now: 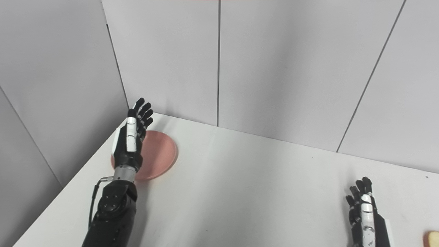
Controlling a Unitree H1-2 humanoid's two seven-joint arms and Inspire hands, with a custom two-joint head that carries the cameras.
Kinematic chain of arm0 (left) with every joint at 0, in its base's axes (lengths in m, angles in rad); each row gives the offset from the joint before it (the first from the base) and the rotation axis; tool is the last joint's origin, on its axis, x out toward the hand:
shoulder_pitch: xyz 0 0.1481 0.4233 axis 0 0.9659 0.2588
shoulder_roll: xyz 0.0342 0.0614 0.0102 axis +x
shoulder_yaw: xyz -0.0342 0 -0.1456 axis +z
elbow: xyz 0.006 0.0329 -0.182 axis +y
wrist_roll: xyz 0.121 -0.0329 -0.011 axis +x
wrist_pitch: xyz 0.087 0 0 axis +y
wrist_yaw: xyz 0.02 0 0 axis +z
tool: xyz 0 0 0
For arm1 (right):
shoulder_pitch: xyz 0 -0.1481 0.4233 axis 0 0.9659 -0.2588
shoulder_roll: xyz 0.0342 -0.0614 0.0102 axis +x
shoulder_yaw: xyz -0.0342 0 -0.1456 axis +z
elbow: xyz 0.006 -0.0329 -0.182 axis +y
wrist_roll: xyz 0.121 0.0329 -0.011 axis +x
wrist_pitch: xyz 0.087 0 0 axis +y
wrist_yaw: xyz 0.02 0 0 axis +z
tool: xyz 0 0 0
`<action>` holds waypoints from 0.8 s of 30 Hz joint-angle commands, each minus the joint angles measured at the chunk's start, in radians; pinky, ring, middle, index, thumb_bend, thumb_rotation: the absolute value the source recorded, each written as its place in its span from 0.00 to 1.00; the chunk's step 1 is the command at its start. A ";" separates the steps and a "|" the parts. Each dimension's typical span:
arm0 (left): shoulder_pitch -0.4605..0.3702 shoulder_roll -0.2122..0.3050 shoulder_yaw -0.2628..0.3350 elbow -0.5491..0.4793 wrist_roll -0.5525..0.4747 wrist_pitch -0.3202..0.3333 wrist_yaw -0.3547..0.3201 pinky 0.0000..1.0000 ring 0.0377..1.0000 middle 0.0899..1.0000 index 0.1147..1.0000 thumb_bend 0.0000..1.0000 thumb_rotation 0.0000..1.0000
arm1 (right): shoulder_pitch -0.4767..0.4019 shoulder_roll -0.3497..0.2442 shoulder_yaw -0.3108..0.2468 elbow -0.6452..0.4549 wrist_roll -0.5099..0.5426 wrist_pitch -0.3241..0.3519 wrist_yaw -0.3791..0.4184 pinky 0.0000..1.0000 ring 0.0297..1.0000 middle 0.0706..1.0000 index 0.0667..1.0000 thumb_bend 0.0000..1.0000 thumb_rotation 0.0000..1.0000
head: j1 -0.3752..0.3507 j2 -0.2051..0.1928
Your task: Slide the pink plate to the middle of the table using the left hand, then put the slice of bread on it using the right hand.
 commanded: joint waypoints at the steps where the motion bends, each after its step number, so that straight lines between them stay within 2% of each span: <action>1: -0.041 0.038 0.016 0.006 -0.005 -0.052 0.015 0.85 0.85 0.82 0.81 0.83 1.00 | -0.013 -0.007 -0.004 -0.038 0.009 0.004 0.004 1.00 1.00 1.00 1.00 0.59 0.87 | 0.000 0.001; 4: -0.046 0.054 0.038 0.044 -0.001 -0.070 0.038 0.81 0.80 0.76 0.76 0.82 1.00 | -0.011 -0.008 -0.005 -0.048 0.007 0.011 0.000 1.00 1.00 1.00 1.00 0.59 0.86 | 0.018 0.004; 7: -0.051 0.066 0.063 0.081 -0.016 -0.087 0.052 0.80 0.79 0.75 0.75 0.82 1.00 | -0.010 -0.011 -0.003 -0.051 0.006 0.013 0.003 1.00 1.00 1.00 1.00 0.60 0.86 | 0.022 0.004; 10: -0.057 0.072 0.092 0.121 -0.034 -0.132 0.071 0.80 0.78 0.74 0.73 0.82 1.00 | -0.008 -0.010 -0.003 -0.053 0.006 0.017 0.001 1.00 1.00 1.00 1.00 0.61 0.86 | 0.026 0.002; 14: -0.067 0.088 0.119 0.177 -0.048 -0.168 0.090 0.76 0.76 0.72 0.72 0.82 1.00 | -0.007 -0.008 -0.004 -0.054 0.005 0.018 -0.001 1.00 1.00 1.00 1.00 0.60 0.85 | 0.029 -0.002; 24: -0.069 0.116 0.163 0.243 -0.079 -0.209 0.124 0.80 0.77 0.71 0.70 0.83 1.00 | -0.002 -0.006 -0.002 -0.064 0.003 0.026 -0.002 1.00 1.00 1.00 1.00 0.61 0.85 | 0.035 -0.003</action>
